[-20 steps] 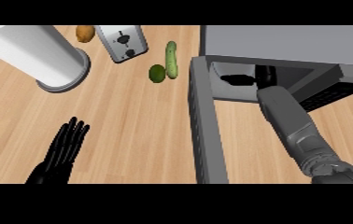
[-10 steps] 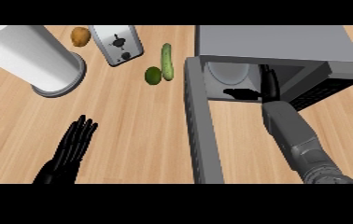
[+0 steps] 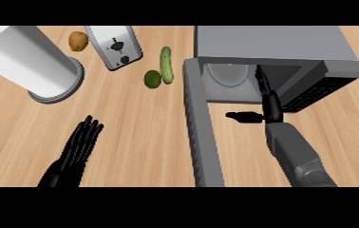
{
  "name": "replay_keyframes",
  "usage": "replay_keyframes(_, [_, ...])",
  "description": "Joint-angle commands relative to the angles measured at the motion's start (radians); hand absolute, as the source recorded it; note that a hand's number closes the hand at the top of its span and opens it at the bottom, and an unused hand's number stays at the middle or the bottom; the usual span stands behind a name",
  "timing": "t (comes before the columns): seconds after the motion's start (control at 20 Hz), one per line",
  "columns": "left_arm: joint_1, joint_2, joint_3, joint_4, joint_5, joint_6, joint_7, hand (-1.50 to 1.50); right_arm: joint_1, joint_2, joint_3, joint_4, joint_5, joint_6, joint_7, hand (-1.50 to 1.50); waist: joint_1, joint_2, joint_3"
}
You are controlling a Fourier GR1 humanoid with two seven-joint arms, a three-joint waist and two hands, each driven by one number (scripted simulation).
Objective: Pick up the milk, place it into the microwave and close the microwave
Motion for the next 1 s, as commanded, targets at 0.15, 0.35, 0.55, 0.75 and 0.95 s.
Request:
replay_keyframes(0.15, [0.030,-0.028,-0.028,-0.051,0.008,0.008,0.041,-1.50,0.173,-0.015,-0.004,-0.049,-0.044,0.220,-0.106,-1.50,-0.033,-0.005,0.002])
replay_keyframes(0.35, [-0.032,-0.019,-0.051,0.034,0.026,-0.057,0.034,-1.50,0.224,-0.015,-0.015,-0.093,-0.085,0.352,-0.126,-1.50,-0.043,-0.005,0.001])
replay_keyframes(0.55, [-0.075,0.002,-0.071,0.041,-0.041,-0.047,0.093,1.50,0.293,-0.006,-0.006,-0.192,-0.117,0.420,-0.119,-1.50,-0.049,-0.008,0.001])
replay_keyframes(0.75, [-0.137,-0.011,-0.101,0.120,-0.132,-0.022,0.086,1.50,0.378,0.000,0.033,-0.350,-0.134,0.447,-0.055,-1.50,-0.063,-0.012,-0.001])
replay_keyframes(0.95, [-0.058,0.044,-0.153,0.086,-0.208,-0.050,0.043,1.50,0.508,-0.015,0.048,-0.509,-0.177,0.490,-0.019,-1.50,-0.062,-0.015,-0.001])
